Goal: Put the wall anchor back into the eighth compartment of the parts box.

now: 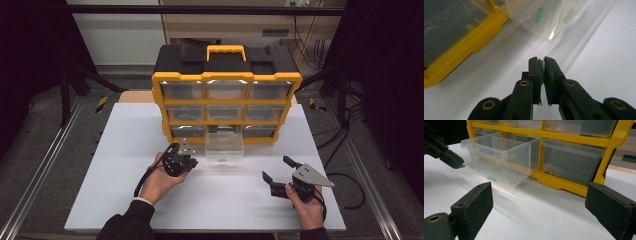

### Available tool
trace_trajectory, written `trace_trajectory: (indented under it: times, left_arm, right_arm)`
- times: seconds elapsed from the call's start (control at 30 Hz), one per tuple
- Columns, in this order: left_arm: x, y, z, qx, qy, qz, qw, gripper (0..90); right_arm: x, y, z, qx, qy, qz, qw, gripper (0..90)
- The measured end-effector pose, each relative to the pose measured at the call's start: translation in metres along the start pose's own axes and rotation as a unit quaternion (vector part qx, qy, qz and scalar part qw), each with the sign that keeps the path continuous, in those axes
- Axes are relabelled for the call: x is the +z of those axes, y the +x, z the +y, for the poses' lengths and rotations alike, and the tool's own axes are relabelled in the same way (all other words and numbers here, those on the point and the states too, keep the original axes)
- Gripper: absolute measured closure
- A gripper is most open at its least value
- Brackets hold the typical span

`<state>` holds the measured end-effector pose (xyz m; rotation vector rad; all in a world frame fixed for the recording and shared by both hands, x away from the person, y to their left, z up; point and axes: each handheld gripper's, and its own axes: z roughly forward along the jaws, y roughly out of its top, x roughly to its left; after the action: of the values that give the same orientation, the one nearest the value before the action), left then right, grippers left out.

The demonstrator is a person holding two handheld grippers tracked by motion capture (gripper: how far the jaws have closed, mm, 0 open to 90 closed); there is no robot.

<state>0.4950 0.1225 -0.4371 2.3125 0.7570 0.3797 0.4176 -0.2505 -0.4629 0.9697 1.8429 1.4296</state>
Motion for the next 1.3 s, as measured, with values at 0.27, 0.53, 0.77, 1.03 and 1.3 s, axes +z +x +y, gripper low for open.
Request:
trace_trajectory:
  times: [0.27,0.53,0.77,1.03,1.3]
  left_arm:
    - [-0.010,-0.002,0.001,0.006,-0.001,0.005,1.0000,84.0]
    - [-0.030,-0.005,-0.004,-0.001,-0.021,0.019,0.9996,84.0]
    - [-0.042,-0.004,0.000,0.000,-0.028,0.030,0.9992,83.9]
    - [-0.045,-0.009,0.005,0.012,-0.025,0.028,0.9992,84.0]
    - [-0.056,-0.011,0.008,0.015,-0.031,0.032,0.9989,83.9]
  right_arm:
    - [0.002,0.002,0.000,-0.003,0.005,0.001,1.0000,7.9]
    - [0.003,0.002,0.001,-0.008,0.007,0.002,0.9999,7.6]
    - [0.001,0.001,0.003,-0.009,-0.004,-0.001,0.9999,7.1]
    - [0.003,0.002,0.003,-0.015,0.004,0.001,0.9999,6.8]
    - [0.003,0.003,0.003,-0.018,0.004,-0.002,0.9998,6.9]
